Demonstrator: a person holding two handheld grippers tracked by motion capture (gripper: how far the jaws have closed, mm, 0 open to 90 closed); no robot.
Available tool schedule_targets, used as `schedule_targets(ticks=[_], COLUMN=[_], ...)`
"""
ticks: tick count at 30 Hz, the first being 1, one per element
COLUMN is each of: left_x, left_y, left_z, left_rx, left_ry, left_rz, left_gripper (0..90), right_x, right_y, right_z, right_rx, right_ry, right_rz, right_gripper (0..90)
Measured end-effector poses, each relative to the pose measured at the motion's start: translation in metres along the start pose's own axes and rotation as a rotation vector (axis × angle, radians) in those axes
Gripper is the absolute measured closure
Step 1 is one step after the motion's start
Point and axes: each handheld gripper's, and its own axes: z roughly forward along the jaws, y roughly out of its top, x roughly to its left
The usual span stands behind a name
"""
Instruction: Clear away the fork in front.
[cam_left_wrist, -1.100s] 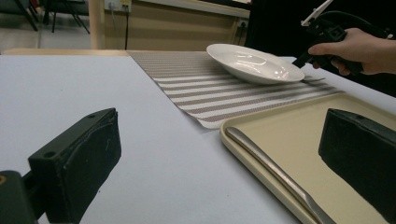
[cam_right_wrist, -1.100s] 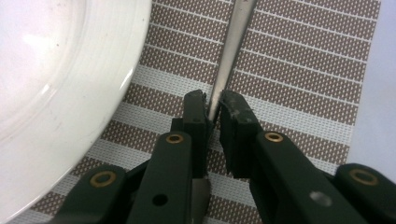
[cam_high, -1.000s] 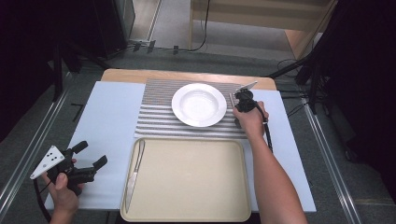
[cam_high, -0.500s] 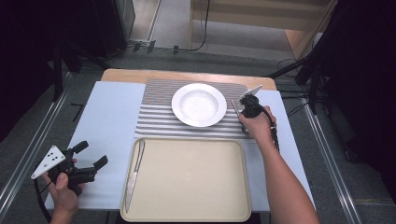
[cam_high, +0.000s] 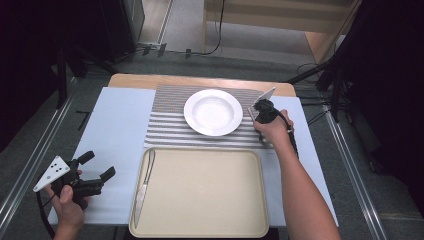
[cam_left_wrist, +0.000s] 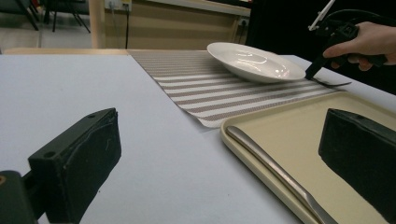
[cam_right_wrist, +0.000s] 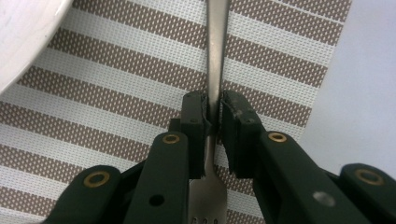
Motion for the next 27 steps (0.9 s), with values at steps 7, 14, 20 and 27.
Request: schedule_targets(ticks=[7, 14, 20, 27], left_x=[0.0, 0.0, 0.0, 0.0], left_y=[0.0, 0.0, 0.0, 0.0], left_z=[0.0, 0.0, 0.0, 0.0], left_rx=[-0.001, 0.003, 0.001, 0.002], left_ry=[0.001, 0.002, 0.001, 0.001], left_rz=[-0.002, 0.001, -0.002, -0.001], left_gripper=[0.0, 0.0, 0.0, 0.0], right_x=[-0.005, -0.008, -0.008, -0.014], right_y=[0.009, 0.011, 0.003, -0.012], right_z=[0.001, 0.001, 0.0, -0.003], right_rx=[0.063, 0.074, 0.027, -0.08], right_ry=[0.045, 0.065, 0.074, 0.109], right_rz=[0.024, -0.006, -0.011, 0.004], right_gripper=[82.6, 84.5, 84.8, 84.9])
